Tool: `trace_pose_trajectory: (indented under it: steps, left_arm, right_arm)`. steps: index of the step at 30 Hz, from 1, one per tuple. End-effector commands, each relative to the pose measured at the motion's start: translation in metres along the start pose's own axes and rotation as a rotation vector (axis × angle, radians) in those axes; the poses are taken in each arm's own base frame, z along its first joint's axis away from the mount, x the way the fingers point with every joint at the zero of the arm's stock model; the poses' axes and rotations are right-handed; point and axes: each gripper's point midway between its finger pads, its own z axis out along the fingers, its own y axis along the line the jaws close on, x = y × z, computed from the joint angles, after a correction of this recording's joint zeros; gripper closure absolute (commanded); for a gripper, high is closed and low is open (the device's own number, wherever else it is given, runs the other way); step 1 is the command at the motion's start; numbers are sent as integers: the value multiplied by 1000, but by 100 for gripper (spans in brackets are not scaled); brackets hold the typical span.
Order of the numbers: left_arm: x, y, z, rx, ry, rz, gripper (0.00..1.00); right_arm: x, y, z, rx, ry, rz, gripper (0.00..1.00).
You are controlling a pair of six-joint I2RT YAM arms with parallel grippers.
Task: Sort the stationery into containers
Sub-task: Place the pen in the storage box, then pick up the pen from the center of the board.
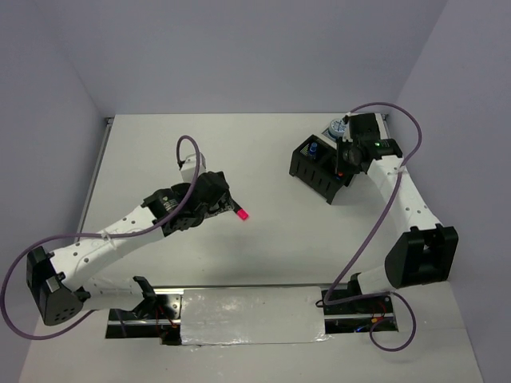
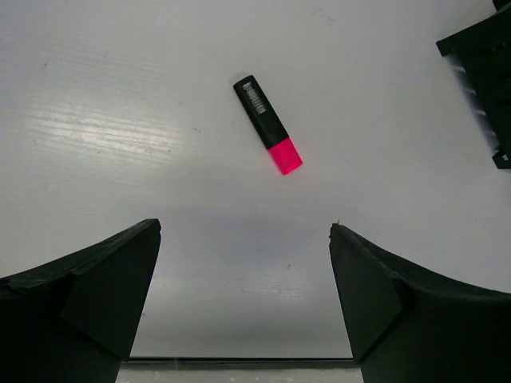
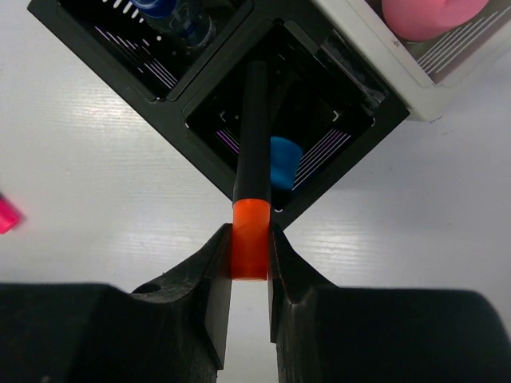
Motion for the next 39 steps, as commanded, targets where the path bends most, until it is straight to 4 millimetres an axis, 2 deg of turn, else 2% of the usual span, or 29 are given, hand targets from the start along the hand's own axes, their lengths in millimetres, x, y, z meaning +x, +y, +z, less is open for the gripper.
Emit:
trace_pose_trajectory:
  steps: [1, 5, 6, 7, 9, 10, 11, 17, 19, 20, 21, 22, 23, 24, 25, 26, 28, 29, 30, 32, 39]
  left_arm:
    - [4, 0, 7, -4, 20, 43, 1]
    - [10, -1, 19, 8, 49, 38, 1]
    - [11, -2, 22, 11, 53, 36, 1]
    - [12, -3, 23, 13, 60, 35, 1]
    - [13, -4, 28, 7, 68, 42, 1]
    - [14, -4, 30, 4, 72, 45, 1]
    - [15, -5, 32, 3, 75, 45, 1]
    - [21, -10, 45, 9, 91, 34, 1]
    - [22, -12, 54, 0, 96, 15, 1]
    - [20, -16, 57, 1, 97, 4, 1]
    - [19, -17, 61, -6, 98, -10, 1]
    - [23, -15, 72, -40, 112, -37, 1]
    - [20, -18, 76, -47, 111, -57, 1]
    - [20, -19, 81, -62, 112, -73, 1]
    - [27, -14, 92, -118, 135, -102, 1]
    - [20, -21, 95, -124, 127, -127, 1]
    - [28, -19, 112, -192, 141, -155, 1]
    - [23, -21, 113, -217, 137, -166, 1]
    - [31, -18, 123, -256, 155, -161, 1]
    - [32, -17, 128, -310, 165, -205, 4]
    - [51, -2, 170, -426, 190, -261, 13]
  right_arm:
    - [-8, 1, 1, -25, 7, -28, 92]
    - [-3, -1, 14, -17, 50, -26, 83]
    - [-6, 0, 15, -18, 49, -27, 68]
    - [-4, -2, 18, -11, 68, -24, 60]
    - [-11, -1, 16, -13, 54, -22, 36]
    - [-18, -3, 13, -2, 33, -17, 7]
    - [-23, -3, 10, 1, 22, -14, 0]
    - [-41, 1, -14, -5, -55, 20, 0]
    - [-45, 17, -30, -46, -118, 1, 0]
    - [-37, 25, -30, -62, -116, -15, 0]
    - [-41, 43, -45, -106, -180, -38, 0]
    - [-29, 51, -44, -124, -172, -53, 0]
    - [-28, 58, -58, -146, -217, -60, 0]
    - [-26, 76, -64, -185, -248, -70, 0]
    - [-21, 82, -67, -201, -261, -77, 0]
    - [-11, 86, -70, -222, -269, -81, 0]
    - [4, 101, -71, -269, -262, -96, 0]
    - [6, 104, -77, -286, -277, -98, 0]
    - [10, 106, -78, -294, -280, -99, 0]
    - [20, 111, -81, -319, -278, -111, 0]
    - [34, 107, -91, -343, -308, -113, 0]
